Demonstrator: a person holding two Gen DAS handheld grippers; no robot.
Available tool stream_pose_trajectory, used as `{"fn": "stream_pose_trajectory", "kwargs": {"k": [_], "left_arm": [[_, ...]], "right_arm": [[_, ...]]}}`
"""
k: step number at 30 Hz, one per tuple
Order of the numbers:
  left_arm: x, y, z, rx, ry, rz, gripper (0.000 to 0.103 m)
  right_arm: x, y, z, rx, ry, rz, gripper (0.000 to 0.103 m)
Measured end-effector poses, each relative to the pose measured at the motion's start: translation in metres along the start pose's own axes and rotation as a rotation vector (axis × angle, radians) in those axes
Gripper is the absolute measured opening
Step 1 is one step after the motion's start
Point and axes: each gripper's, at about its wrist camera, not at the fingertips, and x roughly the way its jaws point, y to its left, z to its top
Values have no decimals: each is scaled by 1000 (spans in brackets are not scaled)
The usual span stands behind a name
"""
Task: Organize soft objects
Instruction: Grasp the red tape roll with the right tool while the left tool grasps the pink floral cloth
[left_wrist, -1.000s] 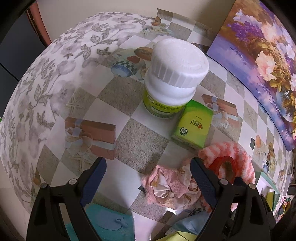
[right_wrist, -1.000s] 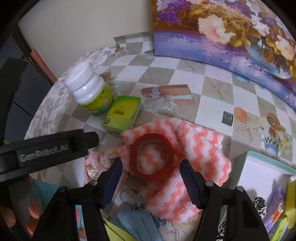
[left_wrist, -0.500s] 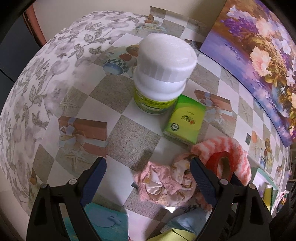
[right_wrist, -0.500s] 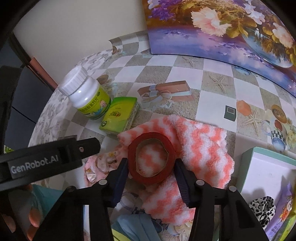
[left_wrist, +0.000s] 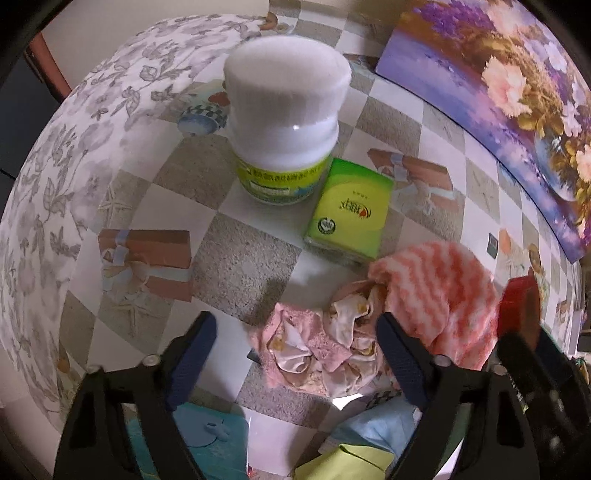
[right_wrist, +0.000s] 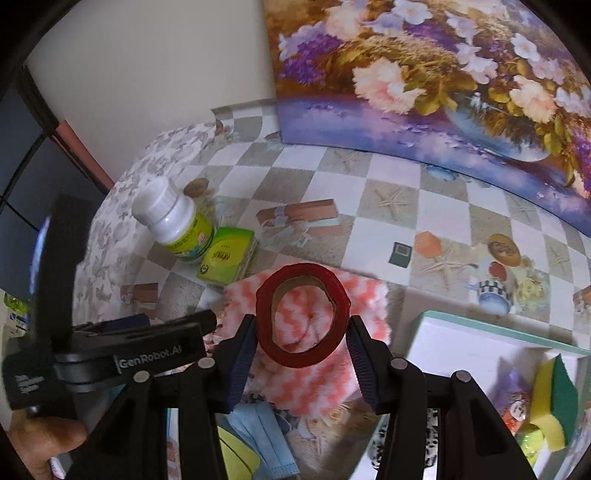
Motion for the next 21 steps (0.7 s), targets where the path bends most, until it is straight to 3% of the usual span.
{"fn": "stream_pose_trajectory", "kwargs": {"k": [9,15,21], "left_arm": [[23,-21,-5,55,52,-3,49],[23,-26,-5,60,39,-38,27],[1,-25,-7,49,-10,-45,22]], "right_arm": [[-4,-10,0,32,-4,2,52],[-6,-11,0,38,-9,4,52],[-23,-18,-1,65,-34,18,52]]}}
